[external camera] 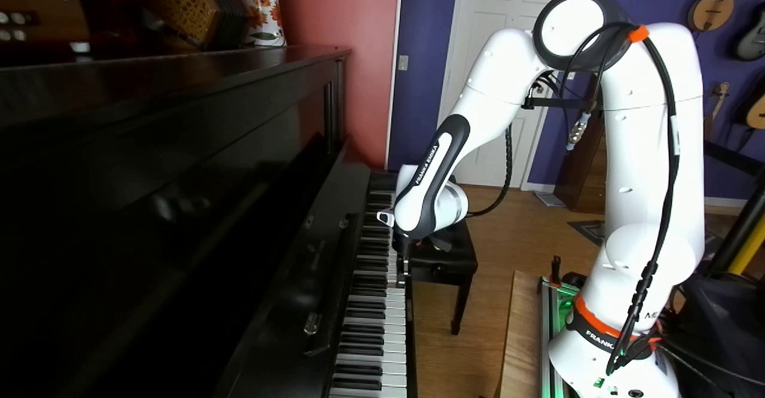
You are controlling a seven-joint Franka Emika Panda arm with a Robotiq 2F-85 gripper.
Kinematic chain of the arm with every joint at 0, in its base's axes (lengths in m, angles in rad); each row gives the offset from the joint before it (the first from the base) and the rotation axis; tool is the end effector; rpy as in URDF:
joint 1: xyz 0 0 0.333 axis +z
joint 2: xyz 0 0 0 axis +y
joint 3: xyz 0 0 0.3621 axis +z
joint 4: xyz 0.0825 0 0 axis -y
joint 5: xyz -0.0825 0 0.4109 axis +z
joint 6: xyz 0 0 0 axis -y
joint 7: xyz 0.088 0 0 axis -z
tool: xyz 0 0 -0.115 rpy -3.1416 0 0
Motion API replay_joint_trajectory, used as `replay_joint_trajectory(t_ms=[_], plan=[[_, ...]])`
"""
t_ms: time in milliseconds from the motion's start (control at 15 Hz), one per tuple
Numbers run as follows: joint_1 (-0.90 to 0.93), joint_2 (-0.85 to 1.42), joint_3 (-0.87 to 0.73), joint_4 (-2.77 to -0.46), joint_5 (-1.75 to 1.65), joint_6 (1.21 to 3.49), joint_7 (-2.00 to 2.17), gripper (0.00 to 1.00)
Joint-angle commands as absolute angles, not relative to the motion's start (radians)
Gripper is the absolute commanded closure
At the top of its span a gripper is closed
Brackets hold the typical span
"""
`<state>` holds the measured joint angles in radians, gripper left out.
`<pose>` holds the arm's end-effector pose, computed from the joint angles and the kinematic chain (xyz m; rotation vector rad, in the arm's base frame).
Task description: Press one white key on the piano.
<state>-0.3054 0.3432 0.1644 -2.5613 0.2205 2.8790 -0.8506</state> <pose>0.4553 -0.0710 0.1503 -2.9427 -0.7310 -0.0440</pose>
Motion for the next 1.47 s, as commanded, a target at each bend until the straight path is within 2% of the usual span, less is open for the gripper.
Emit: replay_joint_trajectory(t_ms=[0, 1133, 1200, 1267, 1400], plan=[[-0.325, 0.379, 0.173, -2.550, 0.203, 2.894, -0.857, 1.00], [-0.273, 0.218, 0.136, -2.608, 0.148, 2.884, -0.816, 1.00], [-0.280, 0.205, 0.147, -2.610, 0.162, 2.873, -0.830, 0.74], [-0.273, 0.192, 0.142, -2.614, 0.160, 2.874, -0.825, 0.73], [-0.260, 0.169, 0.132, -2.622, 0.158, 2.872, -0.815, 0.60]])
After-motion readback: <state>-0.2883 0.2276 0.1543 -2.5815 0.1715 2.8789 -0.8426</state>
